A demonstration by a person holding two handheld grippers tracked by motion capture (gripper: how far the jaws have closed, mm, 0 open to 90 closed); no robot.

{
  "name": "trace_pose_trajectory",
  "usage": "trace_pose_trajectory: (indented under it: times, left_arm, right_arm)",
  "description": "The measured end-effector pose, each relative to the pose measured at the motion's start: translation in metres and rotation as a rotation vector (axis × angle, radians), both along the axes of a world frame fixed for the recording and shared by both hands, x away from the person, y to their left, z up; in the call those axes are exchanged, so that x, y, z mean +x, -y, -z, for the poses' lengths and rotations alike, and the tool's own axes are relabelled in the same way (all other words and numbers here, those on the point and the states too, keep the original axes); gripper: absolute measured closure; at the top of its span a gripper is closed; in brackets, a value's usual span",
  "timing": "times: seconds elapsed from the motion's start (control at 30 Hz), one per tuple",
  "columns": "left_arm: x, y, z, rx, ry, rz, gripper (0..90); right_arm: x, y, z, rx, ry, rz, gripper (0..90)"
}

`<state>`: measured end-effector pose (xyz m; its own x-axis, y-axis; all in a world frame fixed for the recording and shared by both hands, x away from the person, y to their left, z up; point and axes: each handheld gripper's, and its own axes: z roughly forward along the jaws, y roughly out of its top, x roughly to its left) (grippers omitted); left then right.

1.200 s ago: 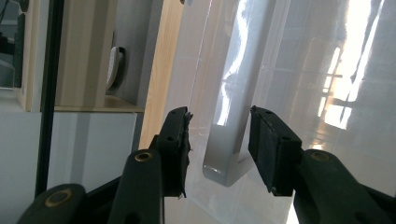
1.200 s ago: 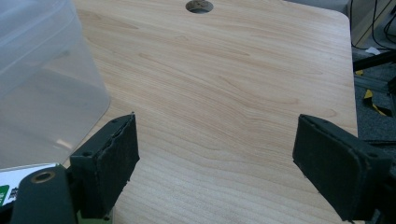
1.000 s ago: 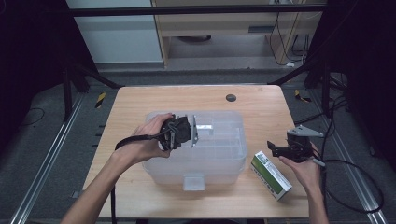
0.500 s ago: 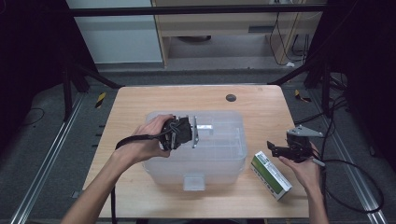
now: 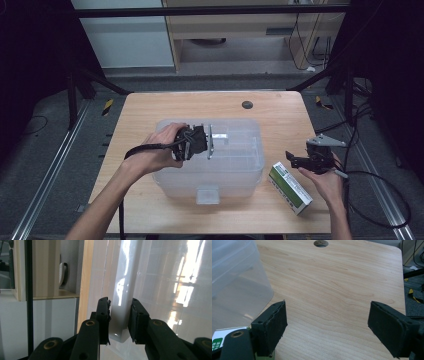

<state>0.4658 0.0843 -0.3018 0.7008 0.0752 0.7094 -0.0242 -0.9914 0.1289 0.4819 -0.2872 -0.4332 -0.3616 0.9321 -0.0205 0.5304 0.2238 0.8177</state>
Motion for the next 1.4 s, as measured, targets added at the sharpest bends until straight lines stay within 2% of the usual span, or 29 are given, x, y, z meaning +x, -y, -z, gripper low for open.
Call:
trace_pose_trajectory:
  times: [0.57, 0.77, 1.07, 1.4]
  left_arm:
    - [-0.0004, 0.0022, -0.0008, 0.034, 0.005, 0.011, 73.6]
    - [0.0000, 0.0023, -0.0022, 0.040, -0.006, 0.009, 73.7]
    - [0.0024, 0.0015, -0.0037, 0.022, -0.030, 0.012, 73.8]
    - [0.0033, 0.0008, -0.0053, 0.025, -0.044, 0.017, 73.9]
  right_arm:
    - [-0.0012, -0.0021, -0.0019, 0.000, 0.001, -0.014, 17.9]
    - [-0.0021, -0.0032, -0.0035, 0.009, -0.007, -0.023, 19.7]
    - [-0.0037, -0.0054, -0.0058, 0.008, -0.012, -0.044, 23.8]
    - [-0.0062, -0.0098, -0.0092, 0.005, -0.024, -0.069, 29.6]
